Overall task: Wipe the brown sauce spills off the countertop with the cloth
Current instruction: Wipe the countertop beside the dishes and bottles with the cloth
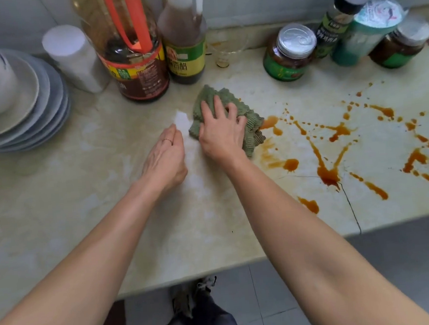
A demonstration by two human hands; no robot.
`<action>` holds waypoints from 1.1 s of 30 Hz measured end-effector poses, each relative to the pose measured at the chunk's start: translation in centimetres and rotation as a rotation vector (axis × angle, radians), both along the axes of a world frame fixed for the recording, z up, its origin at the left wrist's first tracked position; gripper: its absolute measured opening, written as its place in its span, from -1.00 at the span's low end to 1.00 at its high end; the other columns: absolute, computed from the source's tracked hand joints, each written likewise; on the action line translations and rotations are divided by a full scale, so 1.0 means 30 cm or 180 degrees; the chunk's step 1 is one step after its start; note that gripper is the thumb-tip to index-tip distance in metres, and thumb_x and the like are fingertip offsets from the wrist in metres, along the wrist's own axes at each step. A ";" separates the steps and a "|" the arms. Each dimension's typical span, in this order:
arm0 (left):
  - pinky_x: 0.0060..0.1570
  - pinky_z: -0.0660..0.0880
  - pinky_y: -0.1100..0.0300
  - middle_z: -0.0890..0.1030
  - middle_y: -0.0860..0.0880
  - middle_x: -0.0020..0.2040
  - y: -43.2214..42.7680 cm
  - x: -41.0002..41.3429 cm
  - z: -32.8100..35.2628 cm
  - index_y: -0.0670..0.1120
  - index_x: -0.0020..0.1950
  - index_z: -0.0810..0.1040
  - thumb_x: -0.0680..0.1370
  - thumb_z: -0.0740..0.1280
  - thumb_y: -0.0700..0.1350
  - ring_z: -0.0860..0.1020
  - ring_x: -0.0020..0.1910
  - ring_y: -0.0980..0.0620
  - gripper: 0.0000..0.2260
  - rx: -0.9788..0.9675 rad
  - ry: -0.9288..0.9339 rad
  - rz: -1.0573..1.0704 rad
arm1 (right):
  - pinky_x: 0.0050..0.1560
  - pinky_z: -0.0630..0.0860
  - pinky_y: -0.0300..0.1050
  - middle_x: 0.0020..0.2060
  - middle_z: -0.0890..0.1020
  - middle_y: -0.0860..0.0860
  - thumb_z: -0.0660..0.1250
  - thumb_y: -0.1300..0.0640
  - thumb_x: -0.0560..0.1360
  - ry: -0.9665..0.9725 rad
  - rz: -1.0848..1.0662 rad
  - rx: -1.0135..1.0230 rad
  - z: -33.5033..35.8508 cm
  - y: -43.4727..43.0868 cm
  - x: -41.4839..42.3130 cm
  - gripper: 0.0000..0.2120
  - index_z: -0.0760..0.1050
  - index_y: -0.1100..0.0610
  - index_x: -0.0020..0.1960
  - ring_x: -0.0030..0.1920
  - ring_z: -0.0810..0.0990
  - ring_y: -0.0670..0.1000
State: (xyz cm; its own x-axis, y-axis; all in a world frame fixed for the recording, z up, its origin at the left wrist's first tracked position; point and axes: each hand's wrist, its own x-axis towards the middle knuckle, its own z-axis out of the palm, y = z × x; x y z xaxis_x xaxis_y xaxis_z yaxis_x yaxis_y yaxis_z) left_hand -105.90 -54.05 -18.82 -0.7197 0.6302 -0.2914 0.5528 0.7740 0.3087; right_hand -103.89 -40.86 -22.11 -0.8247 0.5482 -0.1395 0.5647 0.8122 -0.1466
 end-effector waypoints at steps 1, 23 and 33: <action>0.48 -0.07 0.21 -0.04 -0.15 0.57 0.006 -0.004 0.000 -0.24 0.54 -0.02 0.52 0.10 -0.31 -0.02 0.55 -0.06 -0.40 0.0013 -0.0004 -0.0027 | 0.35 0.12 0.19 0.57 0.04 0.02 0.06 -0.02 0.62 0.0029 -0.0018 0.0011 0.000 -0.027 0.016 -0.47 0.06 -0.04 0.56 0.50 0.04 0.18; 0.48 -0.17 0.22 -0.23 -0.07 0.56 0.063 -0.078 -0.012 -0.18 0.55 -0.19 0.53 0.10 -0.30 -0.19 0.55 0.00 -0.33 -0.0436 -0.0300 -0.0191 | 0.36 0.12 0.15 0.56 0.06 0.10 -0.01 -0.07 0.63 -0.0160 -0.0451 0.0207 0.013 0.188 -0.113 -0.47 0.03 -0.03 0.57 0.48 0.08 0.22; 0.47 -0.18 0.22 -0.24 -0.09 0.56 0.068 -0.076 -0.008 -0.18 0.55 -0.19 0.53 0.13 -0.27 -0.19 0.55 0.00 -0.31 -0.0485 -0.0303 -0.0197 | 0.41 0.00 0.27 0.57 -0.04 0.13 0.00 -0.07 0.64 -0.0163 -0.0266 -0.0043 -0.002 0.093 -0.040 -0.44 -0.01 0.03 0.58 0.52 -0.03 0.24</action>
